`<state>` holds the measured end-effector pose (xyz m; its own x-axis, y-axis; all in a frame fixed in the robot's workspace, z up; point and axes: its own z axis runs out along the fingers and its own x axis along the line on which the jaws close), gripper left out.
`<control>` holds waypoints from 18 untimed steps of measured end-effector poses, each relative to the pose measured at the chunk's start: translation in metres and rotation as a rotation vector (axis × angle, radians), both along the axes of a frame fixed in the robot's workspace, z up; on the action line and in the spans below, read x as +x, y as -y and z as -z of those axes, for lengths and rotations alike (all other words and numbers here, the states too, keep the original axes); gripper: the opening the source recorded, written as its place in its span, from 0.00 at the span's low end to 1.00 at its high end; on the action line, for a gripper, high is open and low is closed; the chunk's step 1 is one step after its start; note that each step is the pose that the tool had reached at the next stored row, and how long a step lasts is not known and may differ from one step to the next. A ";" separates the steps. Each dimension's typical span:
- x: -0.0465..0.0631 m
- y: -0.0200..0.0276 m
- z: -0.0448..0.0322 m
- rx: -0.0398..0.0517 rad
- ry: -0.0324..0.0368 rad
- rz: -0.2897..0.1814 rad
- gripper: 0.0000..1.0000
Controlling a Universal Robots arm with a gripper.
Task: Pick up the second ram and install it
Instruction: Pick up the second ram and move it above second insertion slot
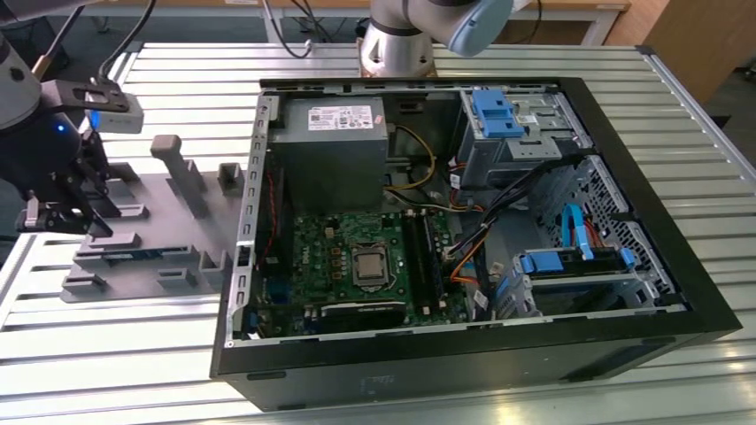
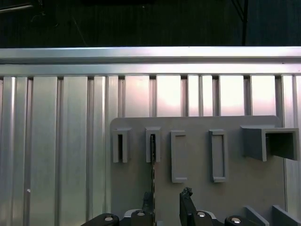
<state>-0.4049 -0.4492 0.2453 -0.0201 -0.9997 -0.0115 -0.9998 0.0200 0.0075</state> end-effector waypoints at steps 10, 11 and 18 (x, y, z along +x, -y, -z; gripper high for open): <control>0.000 0.0053 0.0106 -0.0002 -0.0002 -0.010 0.36; 0.000 0.0056 0.0114 -0.0001 -0.0002 -0.013 0.36; 0.000 0.0058 0.0124 -0.0001 0.0000 -0.018 0.36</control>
<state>-0.4051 -0.4550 0.2328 -0.0019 -0.9999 -0.0114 -1.0000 0.0018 0.0075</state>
